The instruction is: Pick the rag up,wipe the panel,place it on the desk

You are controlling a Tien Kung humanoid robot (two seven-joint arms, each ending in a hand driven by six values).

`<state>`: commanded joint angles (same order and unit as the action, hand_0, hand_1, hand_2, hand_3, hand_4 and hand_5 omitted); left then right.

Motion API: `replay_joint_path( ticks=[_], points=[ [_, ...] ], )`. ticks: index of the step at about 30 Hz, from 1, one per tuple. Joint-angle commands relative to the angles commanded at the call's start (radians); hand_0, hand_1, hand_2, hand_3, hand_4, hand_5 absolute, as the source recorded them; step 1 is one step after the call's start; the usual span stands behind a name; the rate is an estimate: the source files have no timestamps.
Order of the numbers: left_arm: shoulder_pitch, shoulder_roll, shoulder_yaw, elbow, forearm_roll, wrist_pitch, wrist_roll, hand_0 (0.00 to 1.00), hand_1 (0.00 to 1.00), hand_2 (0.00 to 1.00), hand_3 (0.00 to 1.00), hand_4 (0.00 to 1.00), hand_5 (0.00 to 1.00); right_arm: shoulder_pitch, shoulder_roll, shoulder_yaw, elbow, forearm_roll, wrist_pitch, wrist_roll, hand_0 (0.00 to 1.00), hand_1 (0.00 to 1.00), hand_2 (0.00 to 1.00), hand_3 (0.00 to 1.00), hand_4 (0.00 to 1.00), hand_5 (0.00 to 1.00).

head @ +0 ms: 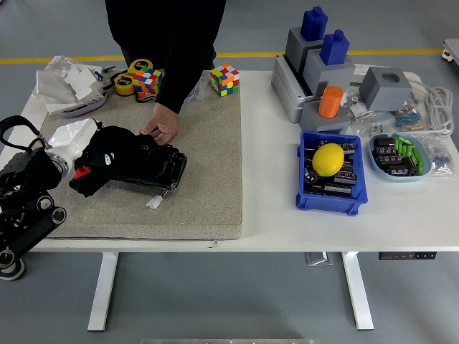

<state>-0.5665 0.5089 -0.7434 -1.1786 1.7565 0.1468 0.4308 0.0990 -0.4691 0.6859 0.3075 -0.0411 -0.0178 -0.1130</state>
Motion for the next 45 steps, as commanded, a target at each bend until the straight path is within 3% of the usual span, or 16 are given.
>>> replay_joint_path(
  ticks=[10, 29, 40, 45],
  points=[
    [0.000, 0.015, -0.006, 0.008, 0.004, -0.003, -0.001, 0.268, 0.191, 0.437, 0.579, 0.570, 0.080, 0.001, 0.000, 0.000, 0.000, 0.000, 0.002, -0.001, 0.730, 0.668, 0.682, 0.616, 0.998, 0.563],
    [0.002, 0.045, -0.050, 0.096, -0.007, 0.015, -0.024, 0.268, 0.190, 0.435, 0.578, 0.566, 0.081, 0.001, 0.004, 0.000, 0.001, -0.003, 0.001, -0.004, 0.732, 0.668, 0.682, 0.617, 0.998, 0.566],
    [0.003, 0.032, -0.048, 0.090, -0.011, 0.017, -0.023, 0.267, 0.187, 0.433, 0.581, 0.566, 0.082, 0.001, 0.003, 0.004, 0.000, -0.002, 0.001, -0.004, 0.732, 0.668, 0.681, 0.615, 0.998, 0.566],
    [-0.003, 0.007, -0.028, 0.073, -0.013, 0.016, -0.019, 0.267, 0.187, 0.433, 0.581, 0.566, 0.082, 0.003, 0.005, 0.005, 0.000, -0.002, 0.001, -0.001, 0.732, 0.668, 0.681, 0.615, 0.998, 0.566]
  ],
)
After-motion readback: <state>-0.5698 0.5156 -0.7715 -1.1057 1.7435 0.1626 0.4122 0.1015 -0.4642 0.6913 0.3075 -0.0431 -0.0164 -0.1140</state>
